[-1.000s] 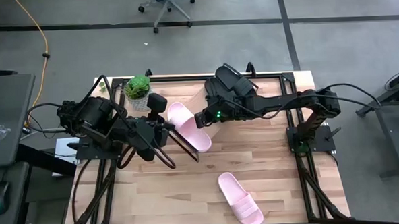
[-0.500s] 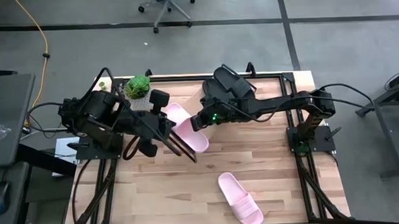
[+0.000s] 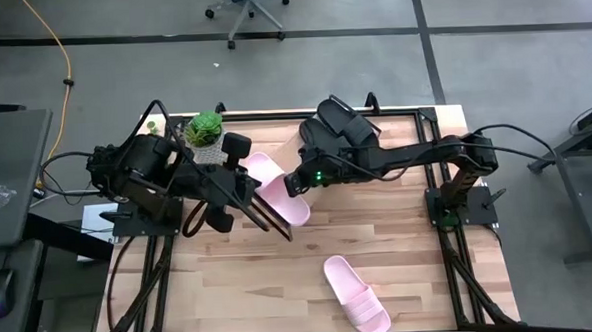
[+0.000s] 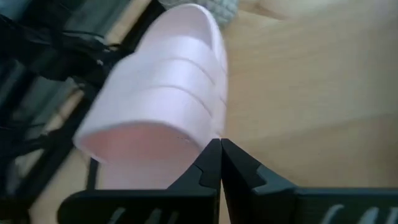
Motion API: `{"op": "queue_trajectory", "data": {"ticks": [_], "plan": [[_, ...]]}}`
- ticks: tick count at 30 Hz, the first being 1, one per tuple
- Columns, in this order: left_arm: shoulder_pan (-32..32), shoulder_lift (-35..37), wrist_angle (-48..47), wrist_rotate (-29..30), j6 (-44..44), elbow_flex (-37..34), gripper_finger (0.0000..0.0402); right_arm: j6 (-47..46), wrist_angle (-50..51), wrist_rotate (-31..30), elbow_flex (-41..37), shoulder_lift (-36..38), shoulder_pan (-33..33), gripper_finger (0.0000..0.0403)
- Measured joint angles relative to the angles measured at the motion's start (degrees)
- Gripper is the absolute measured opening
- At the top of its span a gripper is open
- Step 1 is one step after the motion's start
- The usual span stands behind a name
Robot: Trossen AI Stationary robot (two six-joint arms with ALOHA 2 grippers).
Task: Pick and place slides into the shelf
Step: Put the top pink slide on the shelf, then adjust the left black slide on the shelf
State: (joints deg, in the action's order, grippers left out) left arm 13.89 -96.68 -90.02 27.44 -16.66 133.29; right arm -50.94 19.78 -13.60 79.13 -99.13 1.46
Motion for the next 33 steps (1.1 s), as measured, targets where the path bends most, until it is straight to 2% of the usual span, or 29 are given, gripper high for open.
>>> {"op": "queue_trajectory", "data": {"ticks": [5,10,16,23,33], "plan": [[0.0,0.0,0.0,0.0,0.0,0.0,0.0001,2.4,9.5,-4.6,4.4,0.0,-0.5,0.0],[0.0,0.0,0.0,0.0,0.0,0.0,0.0001,4.8,13.1,-4.9,8.6,0.2,-0.5,0.0],[0.0,0.0,0.0,0.0,0.0,0.0,0.0001,3.1,28.0,-7.8,12.6,0.1,-2.7,0.0],[0.0,0.0,0.0,0.0,0.0,0.0,0.0001,-1.4,36.3,-8.9,12.8,0.1,-4.5,0.0],[0.0,0.0,0.0,-0.2,0.0,0.0,0.0001,-5.7,44.6,-11.8,12.8,0.1,-3.7,0.0]]}}
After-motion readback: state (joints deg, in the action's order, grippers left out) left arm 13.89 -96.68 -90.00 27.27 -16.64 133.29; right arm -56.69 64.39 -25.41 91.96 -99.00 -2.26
